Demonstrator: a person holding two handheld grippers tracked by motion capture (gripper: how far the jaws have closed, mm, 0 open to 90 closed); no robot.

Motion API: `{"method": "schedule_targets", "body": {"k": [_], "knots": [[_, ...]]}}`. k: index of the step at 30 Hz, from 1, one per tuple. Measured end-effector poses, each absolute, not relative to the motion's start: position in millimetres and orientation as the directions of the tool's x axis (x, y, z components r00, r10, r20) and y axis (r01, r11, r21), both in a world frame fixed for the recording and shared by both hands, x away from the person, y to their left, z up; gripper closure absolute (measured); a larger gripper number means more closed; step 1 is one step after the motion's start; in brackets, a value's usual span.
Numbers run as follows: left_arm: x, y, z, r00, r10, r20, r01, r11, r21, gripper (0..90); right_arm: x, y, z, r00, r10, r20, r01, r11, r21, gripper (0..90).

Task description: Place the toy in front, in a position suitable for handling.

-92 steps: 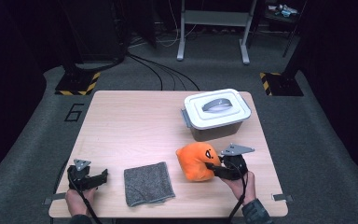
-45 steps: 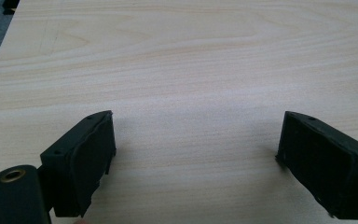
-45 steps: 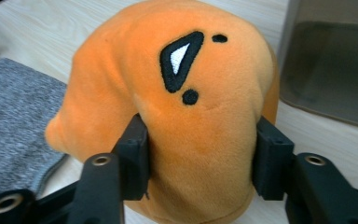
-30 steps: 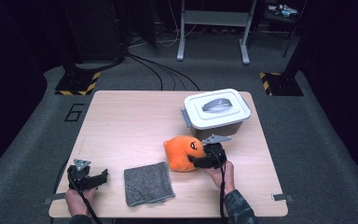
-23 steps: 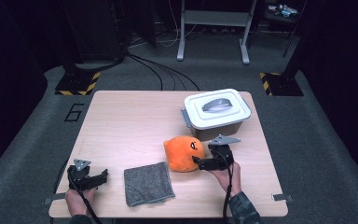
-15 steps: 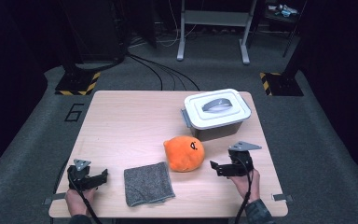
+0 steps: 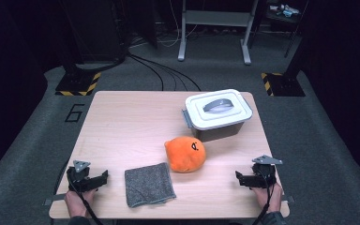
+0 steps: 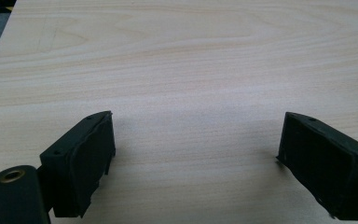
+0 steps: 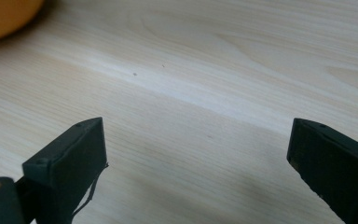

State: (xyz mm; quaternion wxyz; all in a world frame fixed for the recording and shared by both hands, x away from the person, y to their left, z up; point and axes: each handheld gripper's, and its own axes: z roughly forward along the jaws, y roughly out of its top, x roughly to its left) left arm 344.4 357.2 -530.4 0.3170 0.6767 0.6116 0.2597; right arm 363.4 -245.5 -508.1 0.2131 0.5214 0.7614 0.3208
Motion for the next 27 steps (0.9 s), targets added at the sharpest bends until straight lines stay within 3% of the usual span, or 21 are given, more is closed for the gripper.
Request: {"method": "schedule_targets", "body": {"k": [10, 27], "knots": [[335, 345, -524, 0.148, 0.986, -0.076, 0.636, -0.036, 0.771, 10.5, 366, -254, -524, -0.350, 0.937, 0.012, 0.680, 0.246, 0.691, 3.9], [324, 283, -491, 0.321, 0.943, -0.091, 0.596, -0.126, 0.793, 10.6, 363, -256, -530, -0.325, 0.946, -0.002, 0.649, 0.224, 0.727, 4.6]]}}
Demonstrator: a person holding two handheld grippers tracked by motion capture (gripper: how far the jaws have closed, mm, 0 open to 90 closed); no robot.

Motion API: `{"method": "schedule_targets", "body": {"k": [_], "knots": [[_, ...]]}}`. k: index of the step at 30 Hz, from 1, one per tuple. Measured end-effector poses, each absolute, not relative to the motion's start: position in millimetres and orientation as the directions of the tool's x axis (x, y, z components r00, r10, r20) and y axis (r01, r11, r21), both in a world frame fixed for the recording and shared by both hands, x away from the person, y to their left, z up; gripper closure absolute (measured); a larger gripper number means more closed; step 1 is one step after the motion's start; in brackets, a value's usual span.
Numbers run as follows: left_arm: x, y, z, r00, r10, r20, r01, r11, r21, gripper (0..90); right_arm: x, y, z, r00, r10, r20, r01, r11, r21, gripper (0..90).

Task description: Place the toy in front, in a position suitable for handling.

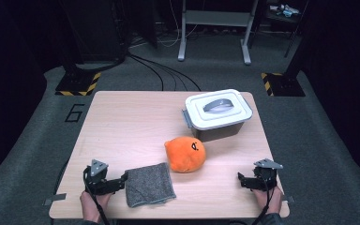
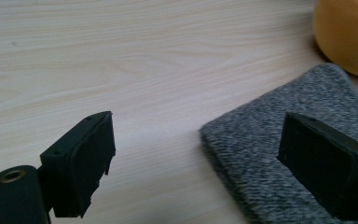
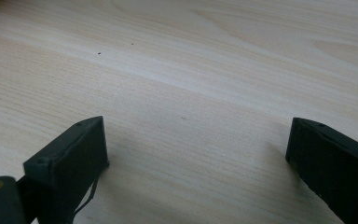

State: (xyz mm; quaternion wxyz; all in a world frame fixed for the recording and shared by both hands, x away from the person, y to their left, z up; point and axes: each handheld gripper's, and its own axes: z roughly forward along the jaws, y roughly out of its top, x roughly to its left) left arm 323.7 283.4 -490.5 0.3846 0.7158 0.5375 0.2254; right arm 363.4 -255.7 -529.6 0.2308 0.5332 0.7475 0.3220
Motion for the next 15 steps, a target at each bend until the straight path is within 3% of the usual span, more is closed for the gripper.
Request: {"method": "schedule_targets", "body": {"k": [15], "knots": [[322, 216, -495, 0.476, 0.878, -0.060, 0.624, -0.288, 0.726, 10.4, 364, -256, -530, -0.315, 0.949, 0.003, 0.650, 0.213, 0.730, 5.6]]}}
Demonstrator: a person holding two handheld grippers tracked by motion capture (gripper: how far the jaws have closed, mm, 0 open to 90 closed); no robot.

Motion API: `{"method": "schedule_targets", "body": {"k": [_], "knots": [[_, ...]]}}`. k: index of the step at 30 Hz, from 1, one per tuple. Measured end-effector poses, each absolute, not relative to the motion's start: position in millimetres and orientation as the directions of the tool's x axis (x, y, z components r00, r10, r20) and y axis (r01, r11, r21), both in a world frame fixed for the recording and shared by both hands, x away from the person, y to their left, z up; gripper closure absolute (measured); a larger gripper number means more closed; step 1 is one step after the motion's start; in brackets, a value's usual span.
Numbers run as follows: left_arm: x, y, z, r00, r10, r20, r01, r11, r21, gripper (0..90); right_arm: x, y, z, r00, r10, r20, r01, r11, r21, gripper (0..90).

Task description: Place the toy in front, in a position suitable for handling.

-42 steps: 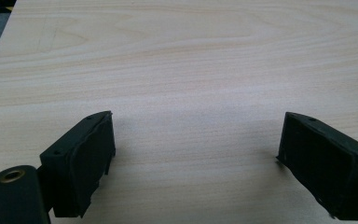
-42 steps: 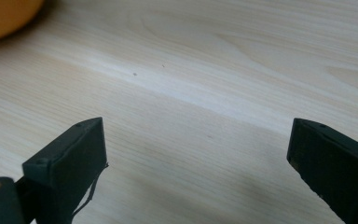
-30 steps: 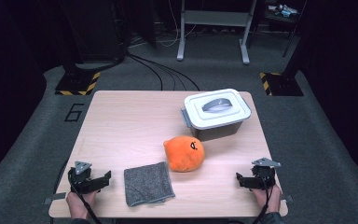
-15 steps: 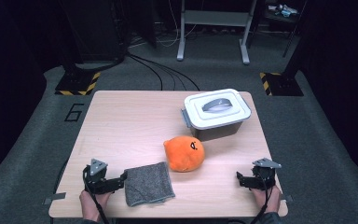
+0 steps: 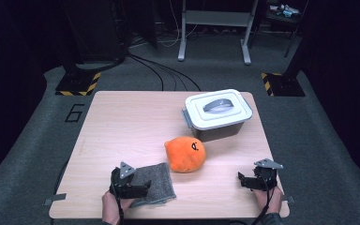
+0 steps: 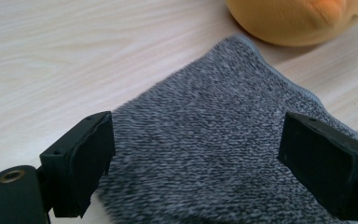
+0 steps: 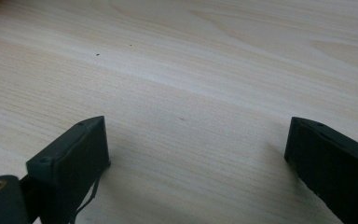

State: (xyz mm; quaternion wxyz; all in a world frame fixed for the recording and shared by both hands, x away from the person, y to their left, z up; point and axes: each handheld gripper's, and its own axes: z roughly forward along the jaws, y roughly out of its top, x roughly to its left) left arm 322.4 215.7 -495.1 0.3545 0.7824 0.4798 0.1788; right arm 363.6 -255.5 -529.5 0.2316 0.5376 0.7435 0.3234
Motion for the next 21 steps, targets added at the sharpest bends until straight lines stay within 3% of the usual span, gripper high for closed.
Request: {"method": "schedule_targets", "body": {"k": [11, 17, 21], "knots": [[325, 202, -517, 0.482, 0.876, 0.002, 0.658, -0.364, 0.659, 15.6, 363, -256, -529, -0.317, 0.948, -0.002, 0.648, 0.218, 0.730, 6.3], [320, 200, -517, 0.480, 0.877, 0.002, 0.646, -0.354, 0.676, 30.8, 363, -256, -530, -0.320, 0.948, -0.004, 0.647, 0.222, 0.730, 6.4], [317, 200, -516, 0.487, 0.873, -0.002, 0.634, -0.352, 0.689, 50.5, 363, -256, -530, -0.320, 0.947, -0.004, 0.647, 0.222, 0.730, 6.4]]}}
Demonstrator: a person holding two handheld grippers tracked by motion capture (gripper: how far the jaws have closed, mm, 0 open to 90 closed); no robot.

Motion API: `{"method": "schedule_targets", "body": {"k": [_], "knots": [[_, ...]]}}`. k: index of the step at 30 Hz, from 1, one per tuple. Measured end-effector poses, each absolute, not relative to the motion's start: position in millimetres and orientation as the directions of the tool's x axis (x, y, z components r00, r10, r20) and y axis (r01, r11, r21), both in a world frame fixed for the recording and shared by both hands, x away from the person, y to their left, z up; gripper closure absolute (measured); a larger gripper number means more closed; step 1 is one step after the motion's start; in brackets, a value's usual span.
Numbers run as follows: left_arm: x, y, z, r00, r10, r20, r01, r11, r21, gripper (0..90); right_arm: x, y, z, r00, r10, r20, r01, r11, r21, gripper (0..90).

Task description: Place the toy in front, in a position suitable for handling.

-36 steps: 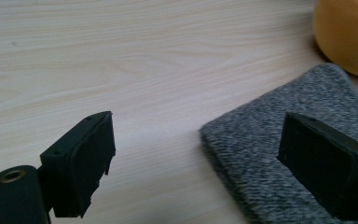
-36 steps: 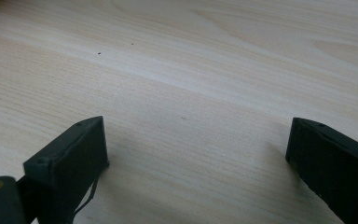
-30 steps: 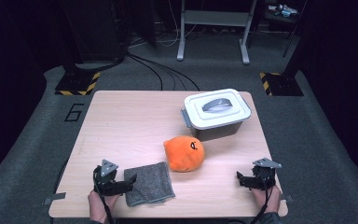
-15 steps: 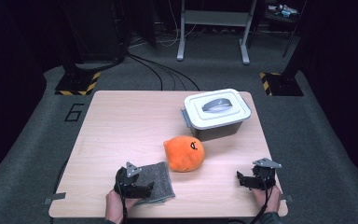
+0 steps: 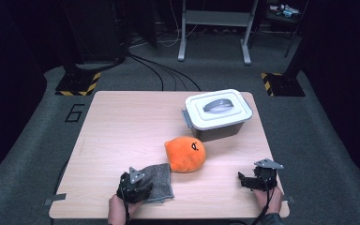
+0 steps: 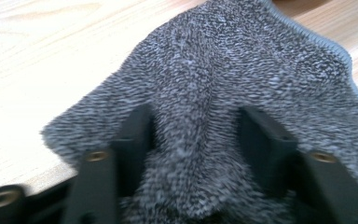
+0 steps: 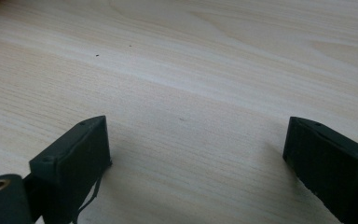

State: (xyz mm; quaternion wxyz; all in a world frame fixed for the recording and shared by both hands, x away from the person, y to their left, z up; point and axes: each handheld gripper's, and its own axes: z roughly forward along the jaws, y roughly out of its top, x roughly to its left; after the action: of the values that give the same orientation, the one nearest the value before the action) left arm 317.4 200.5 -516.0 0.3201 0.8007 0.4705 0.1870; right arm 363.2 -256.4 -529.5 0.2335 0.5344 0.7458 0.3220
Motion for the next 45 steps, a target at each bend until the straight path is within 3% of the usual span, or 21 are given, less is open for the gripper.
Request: {"method": "schedule_targets", "body": {"k": [5, 9, 20, 45], "knots": [[316, 203, -517, 0.486, 0.874, -0.008, 0.623, -0.339, 0.705, 70.4, 363, -256, -529, -0.319, 0.948, -0.004, 0.647, 0.221, 0.729, 6.6], [314, 206, -516, 0.502, 0.864, -0.021, 0.617, -0.341, 0.709, 76.2, 363, -256, -529, -0.322, 0.947, -0.006, 0.645, 0.224, 0.731, 6.7], [299, 213, -499, 0.562, 0.824, -0.069, 0.580, -0.334, 0.743, 78.1, 363, -256, -529, -0.312, 0.950, 0.002, 0.652, 0.213, 0.728, 6.9], [288, 193, -432, 0.663, 0.747, -0.048, 0.436, -0.333, 0.836, 77.9, 363, -256, -529, -0.310, 0.951, -0.002, 0.648, 0.213, 0.731, 7.2]]}}
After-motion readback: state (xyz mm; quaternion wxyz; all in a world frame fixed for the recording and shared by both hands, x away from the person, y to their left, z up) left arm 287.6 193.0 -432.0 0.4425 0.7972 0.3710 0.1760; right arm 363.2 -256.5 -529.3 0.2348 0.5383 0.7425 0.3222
